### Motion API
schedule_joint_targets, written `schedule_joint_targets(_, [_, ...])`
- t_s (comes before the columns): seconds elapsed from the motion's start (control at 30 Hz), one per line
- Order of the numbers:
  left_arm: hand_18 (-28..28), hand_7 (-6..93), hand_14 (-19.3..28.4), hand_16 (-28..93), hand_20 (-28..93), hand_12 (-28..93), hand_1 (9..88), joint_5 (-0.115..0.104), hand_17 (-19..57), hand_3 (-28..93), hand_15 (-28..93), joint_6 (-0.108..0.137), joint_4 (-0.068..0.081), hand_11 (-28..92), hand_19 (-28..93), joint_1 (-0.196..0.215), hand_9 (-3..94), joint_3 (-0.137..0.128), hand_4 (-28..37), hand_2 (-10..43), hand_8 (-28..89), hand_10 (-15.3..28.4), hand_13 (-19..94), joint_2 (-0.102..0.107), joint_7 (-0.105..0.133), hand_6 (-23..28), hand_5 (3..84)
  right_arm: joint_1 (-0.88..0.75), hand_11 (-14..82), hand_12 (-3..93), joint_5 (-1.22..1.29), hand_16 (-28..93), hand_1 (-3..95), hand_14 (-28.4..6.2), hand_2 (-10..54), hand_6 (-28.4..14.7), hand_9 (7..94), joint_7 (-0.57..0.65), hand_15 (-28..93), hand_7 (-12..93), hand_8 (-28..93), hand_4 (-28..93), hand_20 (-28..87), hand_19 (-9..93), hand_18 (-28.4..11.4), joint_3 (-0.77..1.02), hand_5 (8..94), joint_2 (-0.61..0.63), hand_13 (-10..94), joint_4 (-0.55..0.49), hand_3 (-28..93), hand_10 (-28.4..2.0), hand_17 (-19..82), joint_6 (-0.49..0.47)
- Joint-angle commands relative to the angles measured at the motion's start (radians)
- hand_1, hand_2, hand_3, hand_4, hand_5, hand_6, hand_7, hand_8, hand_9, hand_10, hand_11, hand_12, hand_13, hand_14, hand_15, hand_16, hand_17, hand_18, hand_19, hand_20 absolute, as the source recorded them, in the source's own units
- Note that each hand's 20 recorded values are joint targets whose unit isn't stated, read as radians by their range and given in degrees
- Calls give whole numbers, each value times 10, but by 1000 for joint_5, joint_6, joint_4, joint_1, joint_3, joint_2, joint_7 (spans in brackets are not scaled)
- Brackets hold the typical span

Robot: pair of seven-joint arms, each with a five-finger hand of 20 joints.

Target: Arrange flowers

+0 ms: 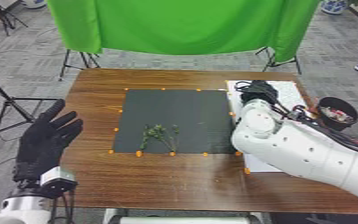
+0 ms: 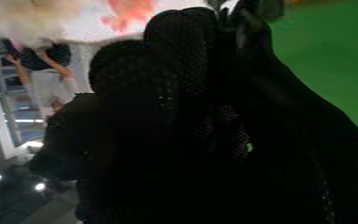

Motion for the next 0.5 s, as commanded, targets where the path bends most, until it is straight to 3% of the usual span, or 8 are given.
schedule_joint_targets(0.03, [253,105,255,-120,59,108,297,-3,-77,645,551,17,-17,287,502,33,316,-15,-211,69,-81,190,199,2,6,88,356,45,398,231,-11,184,494,-40,-69,-24,904,-13,560,351,246,-165,133,932,-90,15,793,13,916,-49,807,-108,677,15])
schedule_joint_targets(0.07, [253,105,254,-120,59,108,297,8,-77,645,551,13,-15,287,502,27,316,-17,-211,69,-81,190,199,-7,-11,88,356,43,398,231,-15,184,494,-40,-70,-25,904,-12,560,352,246,-165,135,932,-90,18,793,17,916,-59,807,-108,677,16])
schedule_joint_targets(0.1, [253,105,255,-120,59,108,297,1,-77,645,551,17,-17,287,502,32,316,-17,-212,69,-81,190,199,-4,0,88,356,50,398,230,-14,184,495,-40,-70,-25,905,-18,559,352,246,-164,137,932,-90,16,794,16,917,-65,808,-108,677,18])
schedule_joint_targets(0.13, [253,105,254,-120,59,108,297,13,-77,645,551,11,-16,287,502,32,316,-23,-212,69,-81,190,199,-14,-15,88,356,51,398,230,-18,183,494,-40,-72,-25,905,-13,559,352,246,-162,139,932,-90,17,794,20,918,-80,810,-108,678,24])
schedule_joint_targets(0.5, [254,105,255,-120,58,108,296,29,-77,646,551,20,-31,287,503,66,316,-50,-211,69,-81,190,198,-33,-28,88,355,13,387,233,-57,180,494,-41,-84,-27,916,-48,552,341,249,-148,148,932,-94,74,805,3,929,-230,814,-109,689,34])
